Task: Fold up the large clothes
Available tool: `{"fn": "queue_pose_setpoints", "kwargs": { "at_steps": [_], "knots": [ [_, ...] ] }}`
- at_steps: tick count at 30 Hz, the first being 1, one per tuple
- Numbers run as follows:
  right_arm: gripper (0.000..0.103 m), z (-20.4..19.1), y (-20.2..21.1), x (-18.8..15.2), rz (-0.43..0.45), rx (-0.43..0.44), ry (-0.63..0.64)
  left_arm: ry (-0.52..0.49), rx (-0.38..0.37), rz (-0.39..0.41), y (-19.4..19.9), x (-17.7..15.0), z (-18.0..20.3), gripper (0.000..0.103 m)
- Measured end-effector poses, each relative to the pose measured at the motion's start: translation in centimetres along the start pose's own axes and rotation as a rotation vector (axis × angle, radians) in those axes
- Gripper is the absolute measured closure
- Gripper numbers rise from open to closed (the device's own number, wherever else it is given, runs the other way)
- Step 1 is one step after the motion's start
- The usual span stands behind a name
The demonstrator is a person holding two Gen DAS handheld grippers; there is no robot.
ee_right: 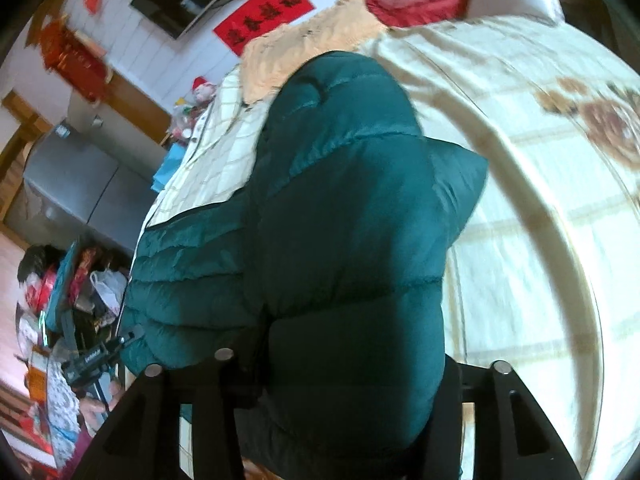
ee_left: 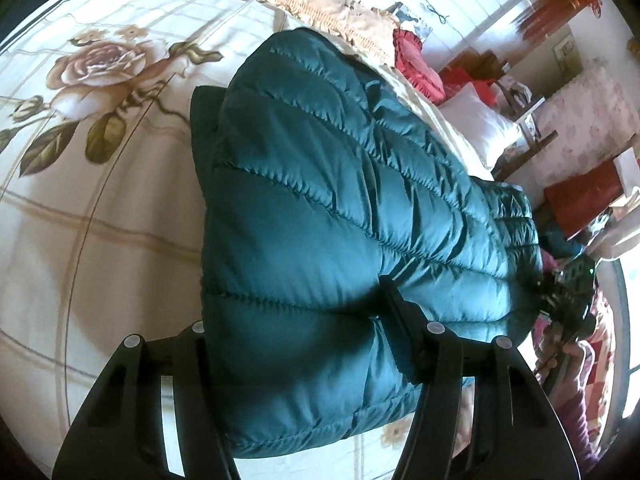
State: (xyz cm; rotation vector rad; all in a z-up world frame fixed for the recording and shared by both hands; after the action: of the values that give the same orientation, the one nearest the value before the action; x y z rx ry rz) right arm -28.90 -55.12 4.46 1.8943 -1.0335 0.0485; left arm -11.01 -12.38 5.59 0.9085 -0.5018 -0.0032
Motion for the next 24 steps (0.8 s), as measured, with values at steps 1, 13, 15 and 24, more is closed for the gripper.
{"fn": "queue_pose_setpoints", "kwargs": {
  "at_steps": [1,13,15,24],
  "knots": [
    [0.044,0.9,-0.2,-0.1,0.005,-0.015,-0.029,0.000,0.015,0.009,-0.1,-0.3,-0.1,0.036],
    [0.029,0.9,2.4,-0.4,0.121,-0.143,-0.049,-0.029,0.219,0.130,3.7,-2.1,0.3,0.021],
    [0.029,0.1,3.8,-0.8,0.147,-0.164,-0.014,-0.051,0.256,0.171,4.8,-2.3,0.7,0.021],
    [0.027,-5.0,6.8,-4.7,0.226,-0.265,0.179,-0.142,0.386,0.290,6.7,-4.3,4.8,0.021]
  ]
}}
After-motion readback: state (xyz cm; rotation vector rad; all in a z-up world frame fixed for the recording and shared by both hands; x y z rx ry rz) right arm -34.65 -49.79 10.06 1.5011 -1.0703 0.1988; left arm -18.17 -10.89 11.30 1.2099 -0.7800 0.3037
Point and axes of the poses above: each gripper's, at about its wrist camera, not at the fingertips, and y roughly against the way its jaws point, z to its right, x to its top, the point moved 1 cm from there along -y, roughly the way its jaws point
